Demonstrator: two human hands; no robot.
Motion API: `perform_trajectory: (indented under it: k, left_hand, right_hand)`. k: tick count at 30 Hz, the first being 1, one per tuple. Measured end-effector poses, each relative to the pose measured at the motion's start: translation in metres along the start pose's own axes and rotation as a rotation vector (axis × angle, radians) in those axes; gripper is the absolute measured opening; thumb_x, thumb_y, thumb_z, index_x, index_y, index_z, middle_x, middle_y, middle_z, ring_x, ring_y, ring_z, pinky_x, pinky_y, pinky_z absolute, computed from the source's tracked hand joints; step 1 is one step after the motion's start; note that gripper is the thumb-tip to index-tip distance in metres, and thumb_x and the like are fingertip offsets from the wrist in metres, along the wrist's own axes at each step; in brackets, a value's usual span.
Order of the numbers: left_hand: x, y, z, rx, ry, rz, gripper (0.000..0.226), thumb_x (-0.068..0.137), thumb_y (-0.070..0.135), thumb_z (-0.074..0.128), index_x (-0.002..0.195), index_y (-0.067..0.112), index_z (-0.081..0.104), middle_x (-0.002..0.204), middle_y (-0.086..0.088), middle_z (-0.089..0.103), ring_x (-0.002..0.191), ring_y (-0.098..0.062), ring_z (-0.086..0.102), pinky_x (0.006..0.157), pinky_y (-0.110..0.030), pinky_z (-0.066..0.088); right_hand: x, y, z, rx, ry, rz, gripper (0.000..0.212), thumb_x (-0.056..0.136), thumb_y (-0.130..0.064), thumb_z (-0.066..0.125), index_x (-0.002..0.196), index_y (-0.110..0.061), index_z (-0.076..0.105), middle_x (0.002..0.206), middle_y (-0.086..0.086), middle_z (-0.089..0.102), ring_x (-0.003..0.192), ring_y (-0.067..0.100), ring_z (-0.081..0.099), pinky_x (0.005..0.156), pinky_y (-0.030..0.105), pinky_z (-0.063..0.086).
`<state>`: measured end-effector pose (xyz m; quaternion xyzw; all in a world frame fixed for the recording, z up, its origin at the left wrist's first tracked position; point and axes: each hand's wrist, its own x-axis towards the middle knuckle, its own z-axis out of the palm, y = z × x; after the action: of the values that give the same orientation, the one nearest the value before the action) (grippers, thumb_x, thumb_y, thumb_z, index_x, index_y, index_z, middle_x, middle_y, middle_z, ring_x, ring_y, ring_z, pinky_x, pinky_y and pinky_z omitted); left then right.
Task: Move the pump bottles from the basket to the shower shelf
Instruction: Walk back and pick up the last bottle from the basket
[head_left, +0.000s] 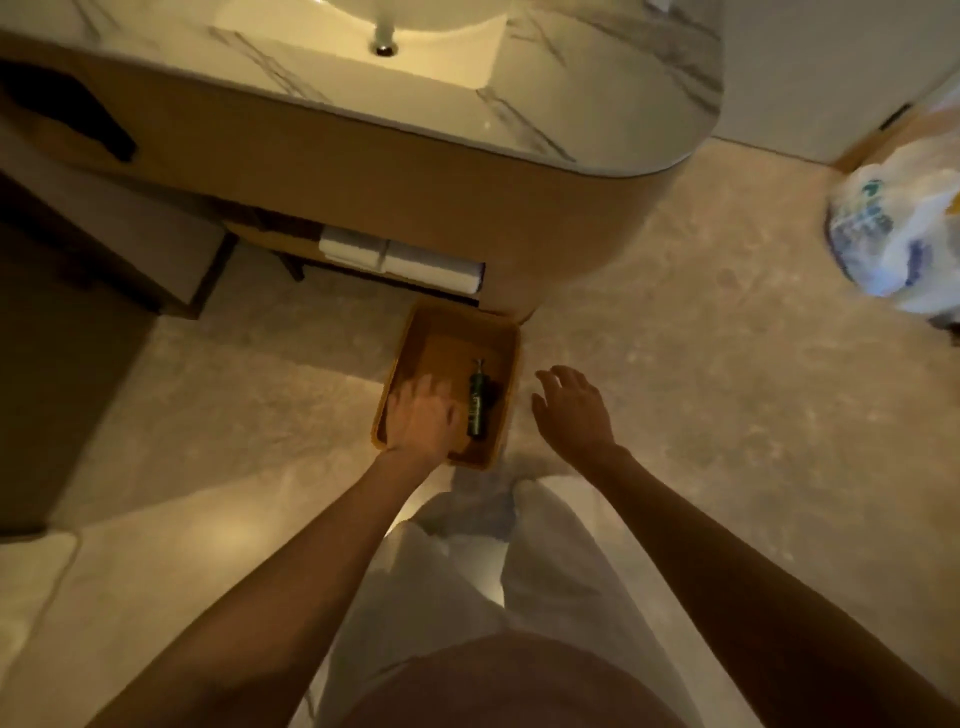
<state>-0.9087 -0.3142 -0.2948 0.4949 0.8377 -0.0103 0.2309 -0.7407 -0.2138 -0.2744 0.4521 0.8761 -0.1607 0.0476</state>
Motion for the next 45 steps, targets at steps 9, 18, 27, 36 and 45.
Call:
perform_trajectory:
  k: [9,18,27,36,45]
  left_hand:
    - [0.033,0.018,0.036,-0.160,0.036,-0.379,0.046,0.093,0.035,0.041,0.134,0.014,0.046,0.135,-0.010,0.050,0.119,-0.033,0.050,0.100,-0.044,0.040]
    - [0.116,-0.032,0.156,-0.266,0.039,-0.467,0.048,0.094,0.034,0.042,0.139,0.015,0.042,0.141,-0.009,0.046,0.130,-0.031,0.041,0.106,-0.043,0.034]
    - [0.237,-0.102,0.355,-0.168,0.030,-0.329,0.044,0.094,0.031,0.043,0.136,0.016,0.042,0.135,-0.008,0.046,0.126,-0.030,0.039,0.111,-0.044,0.025]
    - [0.321,-0.134,0.525,-0.113,-0.095,-0.346,0.051,0.095,0.036,0.041,0.141,0.015,0.034,0.142,-0.008,0.041,0.131,-0.030,0.037,0.113,-0.046,0.025]
    - [0.354,-0.132,0.549,-0.192,-0.083,-0.408,0.054,0.094,0.039,0.040,0.141,0.013,0.036,0.143,-0.011,0.042,0.128,-0.030,0.041,0.103,-0.044,0.035]
  right_hand:
    - [0.099,0.033,0.014,-0.072,-0.176,-0.426,0.038,0.090,-0.019,0.051,0.124,-0.002,0.052,0.125,0.022,0.054,0.115,0.035,0.052,0.091,0.045,0.046]
    - [0.184,0.038,0.166,-0.164,-0.312,-0.506,0.042,0.096,-0.026,0.040,0.133,-0.007,0.044,0.133,0.018,0.049,0.124,0.031,0.045,0.101,0.044,0.042]
    - [0.280,0.085,0.405,-0.250,-0.349,-0.496,0.048,0.094,-0.027,0.043,0.137,-0.005,0.038,0.137,0.018,0.044,0.127,0.033,0.041,0.103,0.045,0.040]
    - [0.325,0.137,0.593,-0.220,-0.336,-0.245,0.071,0.094,-0.038,0.045,0.146,-0.006,0.010,0.154,0.021,0.013,0.139,0.036,0.021,0.112,0.045,0.029]
    - [0.356,0.127,0.653,0.079,-0.248,0.370,0.108,0.080,-0.035,0.068,0.145,-0.004,-0.013,0.154,0.024,0.007,0.138,0.039,0.024,0.109,0.044,0.029]
